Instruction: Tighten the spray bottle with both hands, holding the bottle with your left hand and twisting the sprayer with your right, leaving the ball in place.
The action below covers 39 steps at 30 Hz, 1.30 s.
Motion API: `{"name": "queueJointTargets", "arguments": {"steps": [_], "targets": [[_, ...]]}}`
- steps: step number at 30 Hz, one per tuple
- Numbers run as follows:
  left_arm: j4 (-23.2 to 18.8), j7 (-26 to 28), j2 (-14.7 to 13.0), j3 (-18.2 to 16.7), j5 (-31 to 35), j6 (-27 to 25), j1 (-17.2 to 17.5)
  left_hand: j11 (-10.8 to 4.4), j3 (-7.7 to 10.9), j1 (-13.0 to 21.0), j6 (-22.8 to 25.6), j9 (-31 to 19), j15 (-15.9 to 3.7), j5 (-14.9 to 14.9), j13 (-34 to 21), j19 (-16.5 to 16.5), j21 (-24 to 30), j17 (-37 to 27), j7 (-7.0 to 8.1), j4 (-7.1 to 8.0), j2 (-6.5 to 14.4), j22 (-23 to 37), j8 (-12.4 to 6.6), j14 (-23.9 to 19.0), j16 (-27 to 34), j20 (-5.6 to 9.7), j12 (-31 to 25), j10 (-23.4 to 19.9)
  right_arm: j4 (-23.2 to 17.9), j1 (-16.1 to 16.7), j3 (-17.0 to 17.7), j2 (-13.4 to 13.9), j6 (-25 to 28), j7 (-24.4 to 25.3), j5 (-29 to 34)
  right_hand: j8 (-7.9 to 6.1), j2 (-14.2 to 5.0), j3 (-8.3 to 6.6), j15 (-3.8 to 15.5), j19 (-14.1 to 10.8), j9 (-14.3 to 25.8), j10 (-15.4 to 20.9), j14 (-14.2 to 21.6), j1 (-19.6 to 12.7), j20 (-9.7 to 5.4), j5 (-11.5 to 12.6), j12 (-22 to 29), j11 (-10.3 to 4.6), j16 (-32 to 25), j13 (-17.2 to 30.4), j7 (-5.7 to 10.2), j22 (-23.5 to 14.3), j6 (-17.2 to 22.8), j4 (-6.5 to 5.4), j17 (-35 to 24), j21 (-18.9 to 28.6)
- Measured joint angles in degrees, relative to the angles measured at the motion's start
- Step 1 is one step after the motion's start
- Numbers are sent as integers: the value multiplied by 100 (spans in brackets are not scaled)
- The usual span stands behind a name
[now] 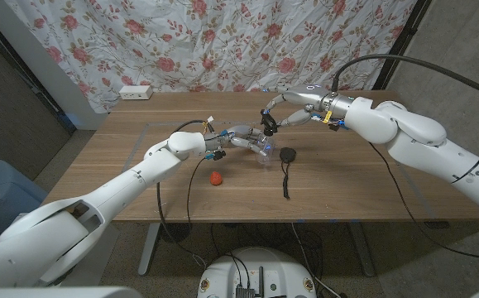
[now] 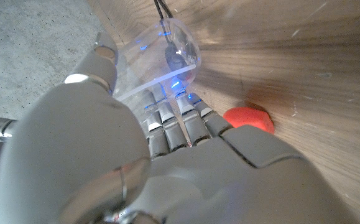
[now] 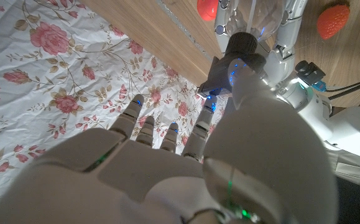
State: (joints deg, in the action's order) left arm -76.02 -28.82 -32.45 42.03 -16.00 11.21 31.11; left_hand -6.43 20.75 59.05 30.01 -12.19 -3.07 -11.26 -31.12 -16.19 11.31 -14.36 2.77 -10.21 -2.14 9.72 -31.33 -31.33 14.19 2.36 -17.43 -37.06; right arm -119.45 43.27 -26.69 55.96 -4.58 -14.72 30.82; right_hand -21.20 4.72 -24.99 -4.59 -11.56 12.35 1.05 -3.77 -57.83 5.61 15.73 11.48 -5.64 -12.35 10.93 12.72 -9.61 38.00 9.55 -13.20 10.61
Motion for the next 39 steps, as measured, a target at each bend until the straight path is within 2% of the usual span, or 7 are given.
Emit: {"name": "queueJointTargets", "arguments": {"steps": [12, 20, 22, 27, 30, 39], "targets": [[3, -9, 5, 5, 1, 6, 0, 0, 0, 0, -1, 5, 0, -23, 0, 0, 0, -1, 1, 0, 0, 0, 0, 0, 0, 0, 14, 1, 33, -7, 8, 0, -86, -2, -60, -42, 0, 16, 0, -31, 2, 19, 0, -2, -31, 0, 0, -19, 0, 0, -1, 0, 123, -15, 0, 0], [-80, -9, -17, 6, 1, 7, 26, 9, 0, 0, -1, 7, 22, -23, 0, 0, 0, -1, 1, -1, 0, 0, 0, -22, 0, 0, 23, -9, 38, 11, 29, 2, -194, 72, -151, -65, -95, -49, 31, -31, 9, 18, -32, -221, -30, 0, 0, -20, 0, 0, 6, 0, 236, 49, 1, 0], [-101, -9, -26, 6, 1, 7, 33, 9, 0, 0, -1, 9, 0, -22, 0, -22, 0, -1, 1, 0, 0, 0, 0, -44, 0, -22, 25, -9, 38, 11, 29, 2, -222, 90, -175, -65, -52, -49, 31, -29, 16, -2, -32, -266, -32, 0, 0, -40, 0, 1, -1, 0, 244, 49, 1, 0], [-173, 31, -57, 6, -1, -38, 64, 10, 1, 0, -1, 9, -10, -22, 0, -63, 0, -2, 1, 0, 0, 0, 0, -53, 0, 0, 17, -10, 86, 57, 86, -7, -288, 127, -250, -76, -126, -73, 31, 11, 22, -29, -76, -343, -72, -1, -27, -60, 0, 1, 10, 0, 296, 73, 1, 0], [-205, 44, -73, 4, -2, -69, 77, 11, 0, 0, -1, 8, 0, -21, 0, -63, 0, -2, 2, -1, 0, 0, 0, -63, 0, 0, 13, -11, 97, 65, 95, -12, -318, 139, -292, -93, -88, -73, -1, 11, 19, -57, -126, -483, -72, -27, -28, -52, 0, 1, 8, 0, 320, 73, 1, 0], [-248, 66, -76, 2, -2, -104, 93, 11, 0, 0, -2, 3, 0, -20, 0, -63, 0, -2, 2, -1, 0, 0, 0, -63, 0, 0, 12, -11, 105, 94, 150, -3, -362, 151, -411, -109, -142, -73, -53, 11, 17, -129, -177, -537, -72, -70, -47, -40, 28, 1, 20, 0, 346, 73, 16, 0]]}}
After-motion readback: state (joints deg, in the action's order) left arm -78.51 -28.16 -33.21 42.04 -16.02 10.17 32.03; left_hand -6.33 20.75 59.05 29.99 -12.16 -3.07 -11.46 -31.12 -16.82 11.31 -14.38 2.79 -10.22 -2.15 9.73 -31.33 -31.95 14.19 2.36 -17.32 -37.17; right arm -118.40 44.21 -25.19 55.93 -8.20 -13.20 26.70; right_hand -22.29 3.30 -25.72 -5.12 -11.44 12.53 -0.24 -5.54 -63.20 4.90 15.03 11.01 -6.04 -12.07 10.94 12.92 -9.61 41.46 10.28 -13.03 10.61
